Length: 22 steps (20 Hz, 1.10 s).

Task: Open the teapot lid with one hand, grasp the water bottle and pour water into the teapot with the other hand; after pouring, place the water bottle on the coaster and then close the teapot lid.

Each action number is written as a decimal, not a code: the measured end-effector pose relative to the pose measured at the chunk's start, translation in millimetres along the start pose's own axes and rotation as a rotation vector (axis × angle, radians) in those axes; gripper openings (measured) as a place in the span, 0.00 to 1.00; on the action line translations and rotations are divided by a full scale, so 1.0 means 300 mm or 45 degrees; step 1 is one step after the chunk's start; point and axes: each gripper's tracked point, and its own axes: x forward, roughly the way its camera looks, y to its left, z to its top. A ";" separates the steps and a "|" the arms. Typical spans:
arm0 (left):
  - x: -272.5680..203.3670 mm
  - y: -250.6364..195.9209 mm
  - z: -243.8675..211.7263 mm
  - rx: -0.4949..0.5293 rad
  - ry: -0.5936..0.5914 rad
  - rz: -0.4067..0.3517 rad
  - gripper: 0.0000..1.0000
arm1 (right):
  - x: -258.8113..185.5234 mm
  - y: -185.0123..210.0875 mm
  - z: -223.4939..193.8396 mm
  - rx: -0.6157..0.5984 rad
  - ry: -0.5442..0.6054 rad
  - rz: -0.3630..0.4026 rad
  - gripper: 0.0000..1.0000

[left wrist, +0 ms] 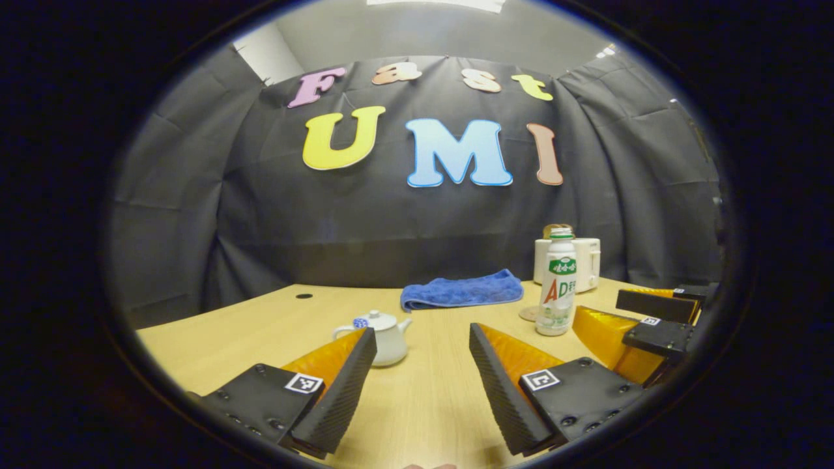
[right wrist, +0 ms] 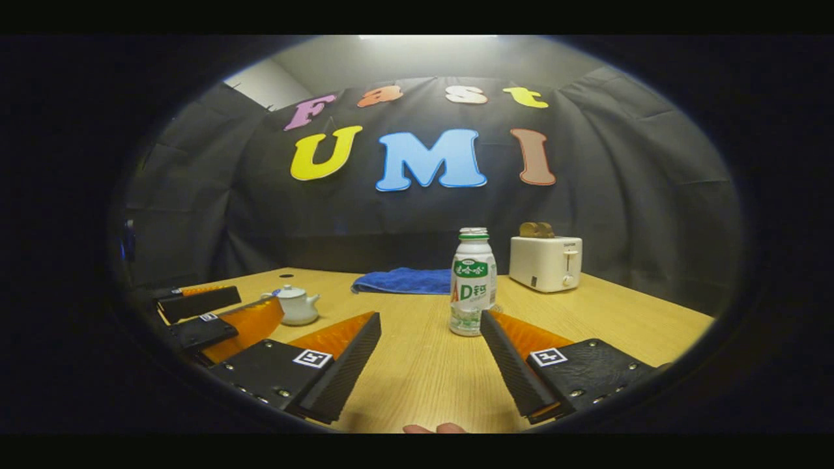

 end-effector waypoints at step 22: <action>0.493 0.284 -0.067 0.021 0.135 0.061 0.94 | 0.127 -0.049 0.053 -0.015 0.044 -0.015 0.95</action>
